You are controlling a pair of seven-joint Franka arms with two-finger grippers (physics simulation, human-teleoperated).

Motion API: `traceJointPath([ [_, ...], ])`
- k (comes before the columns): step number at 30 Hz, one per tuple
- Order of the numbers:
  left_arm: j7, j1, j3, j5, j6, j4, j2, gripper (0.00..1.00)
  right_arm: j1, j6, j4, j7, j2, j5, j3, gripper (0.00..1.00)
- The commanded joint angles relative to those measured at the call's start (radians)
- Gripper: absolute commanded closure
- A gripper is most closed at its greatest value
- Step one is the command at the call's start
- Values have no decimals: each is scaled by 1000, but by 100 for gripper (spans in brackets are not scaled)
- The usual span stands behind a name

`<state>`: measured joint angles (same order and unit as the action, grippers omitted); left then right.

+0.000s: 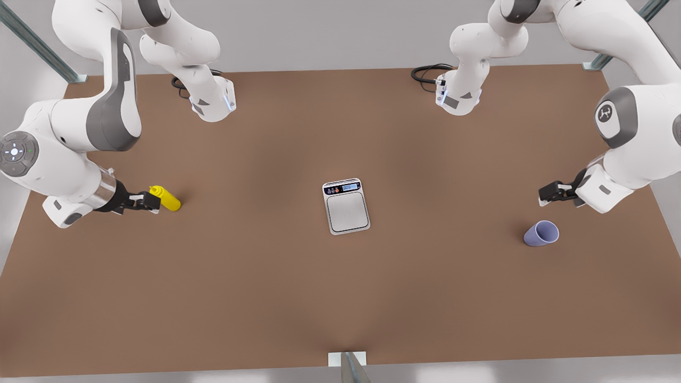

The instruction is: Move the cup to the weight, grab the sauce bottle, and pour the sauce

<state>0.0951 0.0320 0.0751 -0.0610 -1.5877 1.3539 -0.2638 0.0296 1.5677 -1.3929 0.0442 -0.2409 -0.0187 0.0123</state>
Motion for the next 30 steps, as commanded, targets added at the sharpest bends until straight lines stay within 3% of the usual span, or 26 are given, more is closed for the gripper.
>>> traceJointPath([
  [1, 0, 0, 0, -5, 0, 2, 0, 0, 0, 0, 0, -1, 0, 0, -2, 0],
  [5, 2, 0, 6, 6, -54, 43, -21, 0, -10, 2, -18, -91, 2, 0, 0, 0],
  [9, 0, -1, 15, 4, -160, 62, -106, 0, -152, 3, -101, -708, 12, -24, -3, 0],
  [13, 28, -1, 24, 4, -268, 157, -144, 0, -388, 31, -277, -1262, -1, -232, -5, 0],
  [15, 37, -1, 40, 4, -348, 212, -153, 0, -505, 6, -379, -1624, -47, -383, -5, 0],
  [18, 37, -14, 92, -5, -350, 221, -167, 0, -606, -74, -429, -1892, -175, -507, -5, 0],
  [27, 64, -21, 109, -34, -506, 307, -247, 0, -758, -22, -480, -2402, -371, -530, -5, 0],
  [30, 72, -21, 115, -36, -525, 309, -281, 0, -792, 0, -517, -2430, -402, -639, -6, 0],
])
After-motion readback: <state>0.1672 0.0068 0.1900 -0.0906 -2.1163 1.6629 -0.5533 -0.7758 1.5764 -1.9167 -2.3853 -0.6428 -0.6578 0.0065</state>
